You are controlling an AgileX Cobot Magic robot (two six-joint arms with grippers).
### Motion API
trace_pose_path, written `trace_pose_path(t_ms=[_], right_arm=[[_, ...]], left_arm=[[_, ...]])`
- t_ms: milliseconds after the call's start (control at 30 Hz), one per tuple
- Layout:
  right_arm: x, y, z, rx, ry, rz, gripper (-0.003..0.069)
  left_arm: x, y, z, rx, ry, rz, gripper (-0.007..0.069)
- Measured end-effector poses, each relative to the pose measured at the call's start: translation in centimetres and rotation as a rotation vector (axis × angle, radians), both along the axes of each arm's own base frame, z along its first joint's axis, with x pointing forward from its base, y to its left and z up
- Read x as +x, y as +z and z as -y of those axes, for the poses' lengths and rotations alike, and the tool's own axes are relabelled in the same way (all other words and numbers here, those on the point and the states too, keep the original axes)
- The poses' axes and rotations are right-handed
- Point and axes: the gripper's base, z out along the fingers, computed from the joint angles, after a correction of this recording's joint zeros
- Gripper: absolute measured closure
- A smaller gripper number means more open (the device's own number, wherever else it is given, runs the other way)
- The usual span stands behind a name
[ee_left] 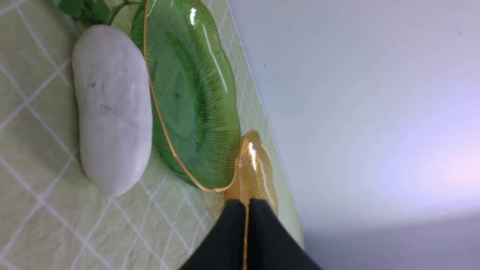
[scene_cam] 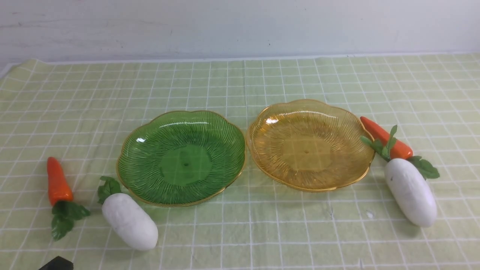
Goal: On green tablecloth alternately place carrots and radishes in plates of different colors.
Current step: 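Place the white radish on the plate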
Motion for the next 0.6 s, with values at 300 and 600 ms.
trace_pose_path(t_ms=[300, 600], right_arm=[[-0.4, 3.0, 0.0, -0.179, 0.004, 0.114, 0.0673], [4.0, 9.6, -0.6, -0.706, 0.220, -0.130, 0.0673]], left_arm=[[-0.7, 3.1, 0.5, 0.117, -0.074, 0.085, 0.0632], [2.1, 6.7, 2.0, 0.525, -0.396, -0.184, 0.0632]])
